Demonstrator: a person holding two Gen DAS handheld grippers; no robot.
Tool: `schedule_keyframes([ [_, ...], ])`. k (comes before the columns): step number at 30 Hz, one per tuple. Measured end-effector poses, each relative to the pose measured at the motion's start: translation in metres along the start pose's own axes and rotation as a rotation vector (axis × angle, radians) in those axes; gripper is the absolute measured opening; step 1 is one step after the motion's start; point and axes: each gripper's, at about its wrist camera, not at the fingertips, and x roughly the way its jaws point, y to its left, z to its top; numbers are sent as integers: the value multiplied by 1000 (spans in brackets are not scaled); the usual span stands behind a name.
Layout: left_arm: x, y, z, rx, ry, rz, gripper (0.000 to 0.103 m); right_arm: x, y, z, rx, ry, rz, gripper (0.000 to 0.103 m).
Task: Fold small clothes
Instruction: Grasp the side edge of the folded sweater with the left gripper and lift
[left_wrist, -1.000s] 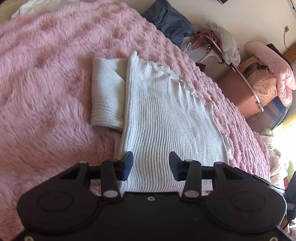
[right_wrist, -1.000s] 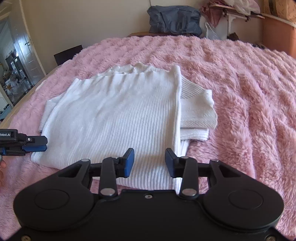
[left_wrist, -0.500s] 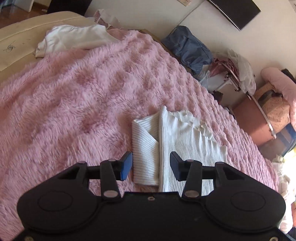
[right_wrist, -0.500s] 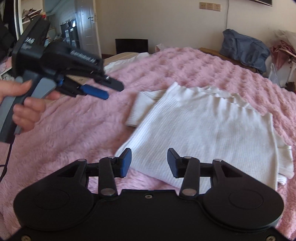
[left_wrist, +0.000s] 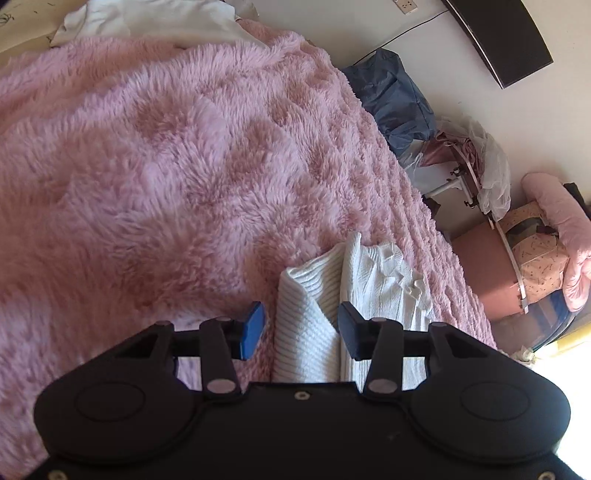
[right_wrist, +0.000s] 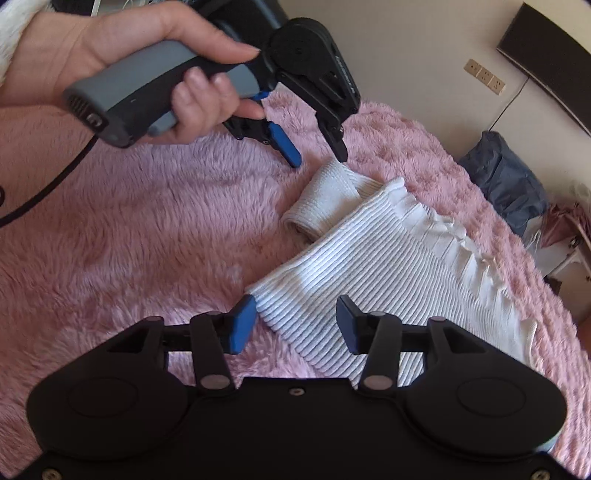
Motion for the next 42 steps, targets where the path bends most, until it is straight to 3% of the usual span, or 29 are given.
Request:
schedule_keyframes([
  [4,19,0,3,-25,22,-8,46,4,8,-4,-58,5,-26,49],
  [14,53,-2,8,-123,120,-170,47,9,26,1,-170,-36,-142,53],
  [17,58,-13,8,-87,126,-150,47,7,28,4,-164,-47,-152,52],
  [18,59,-15,7,-72,133,-135,47,7,28,5,-159,-40,-141,44],
  [19,62,-19,7,-63,134,-120,47,7,27,5,-147,-28,-120,33],
  [23,66,-28,6,-43,123,-116,36,4,26,5,-114,-28,-110,19],
  [24,66,-32,6,-24,124,-112,19,1,25,6,-99,-34,-109,19],
  [25,66,-34,6,-20,132,-110,10,-1,22,6,-81,-38,-107,19],
  [31,59,-56,8,8,111,-125,8,-15,1,10,20,-64,-92,16],
  [37,55,-105,13,23,109,-153,8,-38,-27,4,135,-111,-118,16],
  [42,67,-158,5,93,122,-177,8,-57,-62,-13,283,-132,-154,16],
])
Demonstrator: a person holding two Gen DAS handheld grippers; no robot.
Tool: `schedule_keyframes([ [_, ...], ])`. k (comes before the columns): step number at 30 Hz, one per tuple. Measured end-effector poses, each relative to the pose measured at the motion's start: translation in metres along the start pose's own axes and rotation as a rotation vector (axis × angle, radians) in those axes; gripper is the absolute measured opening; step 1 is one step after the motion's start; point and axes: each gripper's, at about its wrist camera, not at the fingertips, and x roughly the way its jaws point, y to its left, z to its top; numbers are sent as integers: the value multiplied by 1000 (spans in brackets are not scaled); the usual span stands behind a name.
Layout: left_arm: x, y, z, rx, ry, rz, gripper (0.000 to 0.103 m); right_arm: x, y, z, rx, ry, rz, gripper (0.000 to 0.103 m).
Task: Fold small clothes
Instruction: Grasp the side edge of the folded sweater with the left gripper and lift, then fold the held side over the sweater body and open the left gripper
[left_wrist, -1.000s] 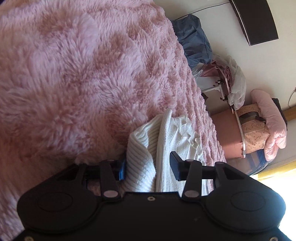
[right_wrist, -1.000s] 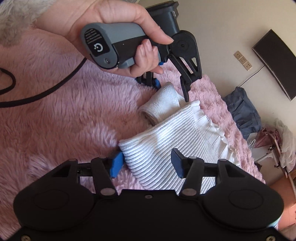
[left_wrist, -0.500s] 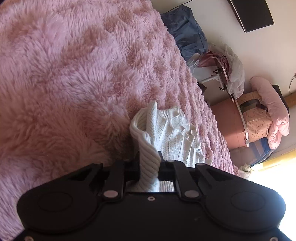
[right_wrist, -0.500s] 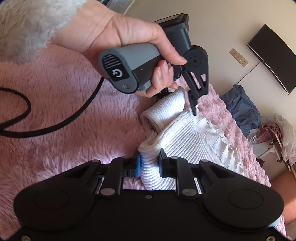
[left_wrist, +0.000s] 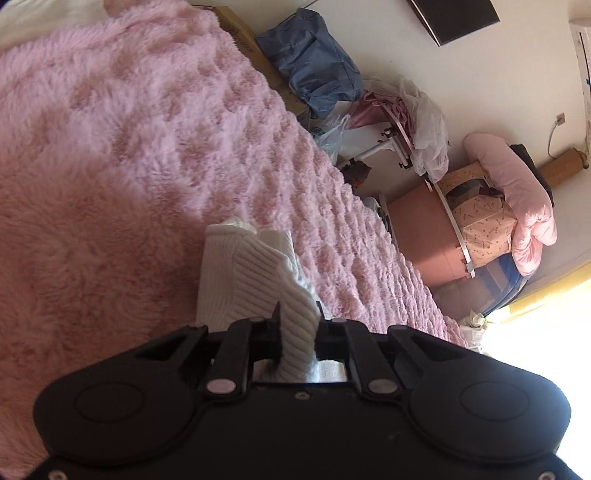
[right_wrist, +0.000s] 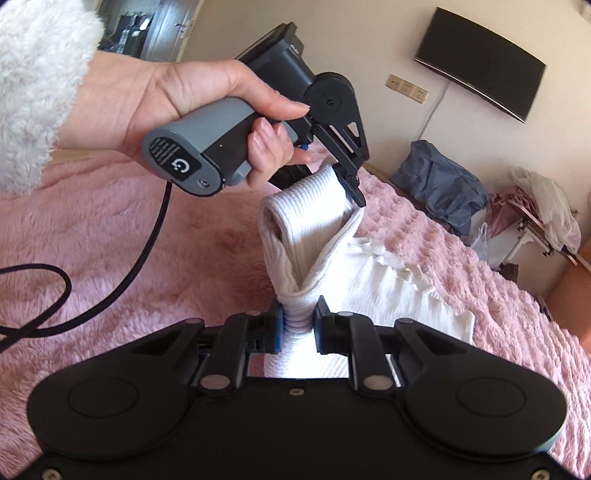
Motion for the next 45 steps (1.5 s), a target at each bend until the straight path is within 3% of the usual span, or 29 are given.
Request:
schedule_keyframes([
  [8,60,-67,-24,65,70,-26,8,-15,-62,-27,165,12,-53,14],
  [14,109,-119,-47,123,121,-57,8,-31,-100,-44,234,-32,-115,13],
  [18,149,-144,-67,177,172,33,8,-27,-125,-61,287,-8,-136,13],
  [25,207,-138,-100,204,226,145,9,-9,-138,-101,365,91,-127,13],
  [30,229,-143,-113,224,250,210,29,-3,-145,-115,401,130,-111,15],
  [33,231,-157,-115,275,252,210,31,-6,-149,-116,417,131,-117,23],
  [36,219,-170,-110,287,246,162,31,-12,-154,-117,435,158,-110,25],
  [40,183,-184,-104,341,213,120,32,-23,-168,-115,512,175,-90,26],
  [45,126,-164,-120,379,186,156,32,-37,-194,-108,563,108,-132,27],
])
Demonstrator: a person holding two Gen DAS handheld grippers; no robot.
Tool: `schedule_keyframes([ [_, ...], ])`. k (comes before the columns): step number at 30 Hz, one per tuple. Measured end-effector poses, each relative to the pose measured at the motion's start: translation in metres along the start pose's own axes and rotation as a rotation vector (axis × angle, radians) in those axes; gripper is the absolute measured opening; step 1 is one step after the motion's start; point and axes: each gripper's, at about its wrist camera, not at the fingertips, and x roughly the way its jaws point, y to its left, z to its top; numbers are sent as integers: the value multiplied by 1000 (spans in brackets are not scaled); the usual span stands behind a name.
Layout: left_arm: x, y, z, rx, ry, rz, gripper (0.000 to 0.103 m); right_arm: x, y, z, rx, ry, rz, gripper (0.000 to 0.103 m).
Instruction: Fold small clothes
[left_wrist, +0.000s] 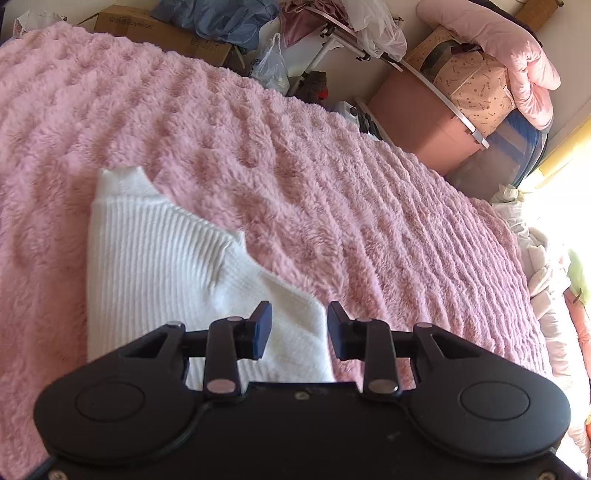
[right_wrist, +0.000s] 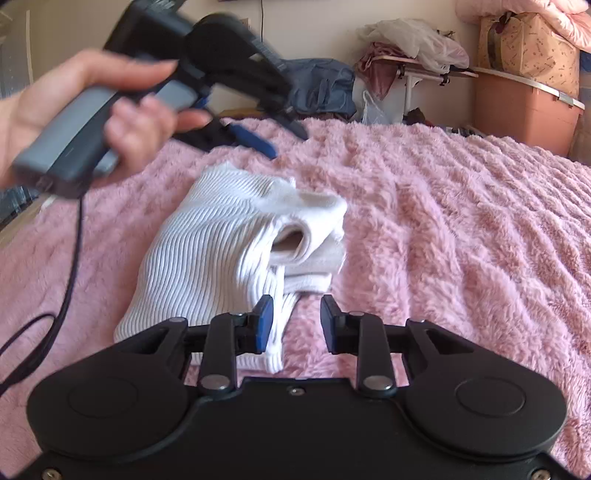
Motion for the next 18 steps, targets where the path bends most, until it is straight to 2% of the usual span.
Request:
schedule_keyframes([
  [2,-18,10,-21,8,-6,9,32,1,-10,14,13,-41,19,30],
  [4,-30,18,-41,10,-4,15,32,6,-17,24,14,-78,82,30],
  [10,-29,26,-80,23,24,22,32,40,-4,43,-134,-118,160,30],
  [13,-21,27,-89,28,41,15,32,61,-3,44,-133,-74,209,30],
  [18,2,35,-104,31,86,18,33,90,-5,33,-163,4,138,30],
])
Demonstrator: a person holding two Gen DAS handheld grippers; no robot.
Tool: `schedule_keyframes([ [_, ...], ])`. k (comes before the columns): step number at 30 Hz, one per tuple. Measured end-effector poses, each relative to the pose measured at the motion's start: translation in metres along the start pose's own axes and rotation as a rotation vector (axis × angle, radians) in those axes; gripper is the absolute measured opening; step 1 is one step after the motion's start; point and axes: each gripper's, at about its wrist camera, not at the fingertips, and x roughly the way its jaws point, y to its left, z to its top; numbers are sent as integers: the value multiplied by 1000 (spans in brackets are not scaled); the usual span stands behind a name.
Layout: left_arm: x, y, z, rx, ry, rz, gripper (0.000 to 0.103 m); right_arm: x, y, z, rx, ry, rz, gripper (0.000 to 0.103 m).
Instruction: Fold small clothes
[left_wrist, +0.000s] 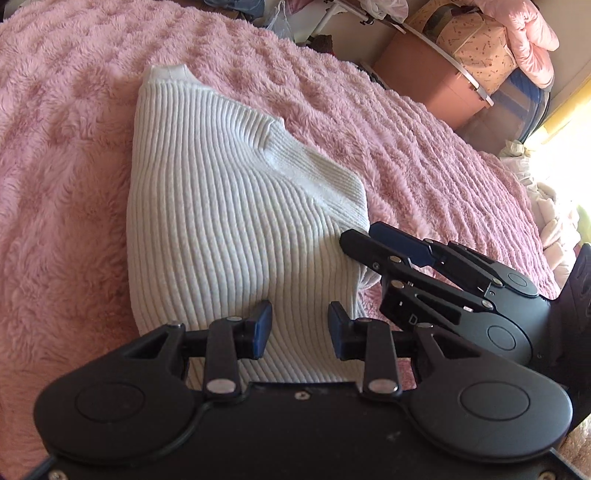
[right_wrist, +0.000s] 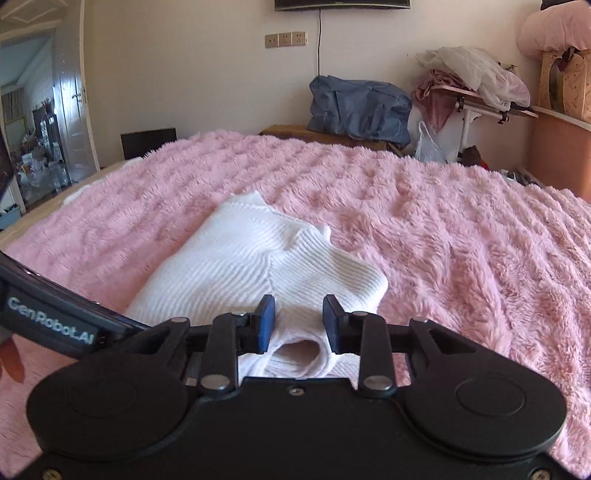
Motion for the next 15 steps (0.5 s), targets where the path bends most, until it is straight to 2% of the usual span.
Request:
schedule_keyframes([
  [4,8,10,-6,-16,-7,-18,34,11,-4,-14,-16,18,-19,32],
  [7,-4,10,-8,-35,-33,-30,34,9,-8,-15,-4,12,-3,34],
  [11,-40,0,-20,43,-111,48,34,-27,-18,-8,112,-39,82,34],
  [15,-68,-5,-48,128,-172,136,36,-66,-4,-19,67,-39,126,34],
])
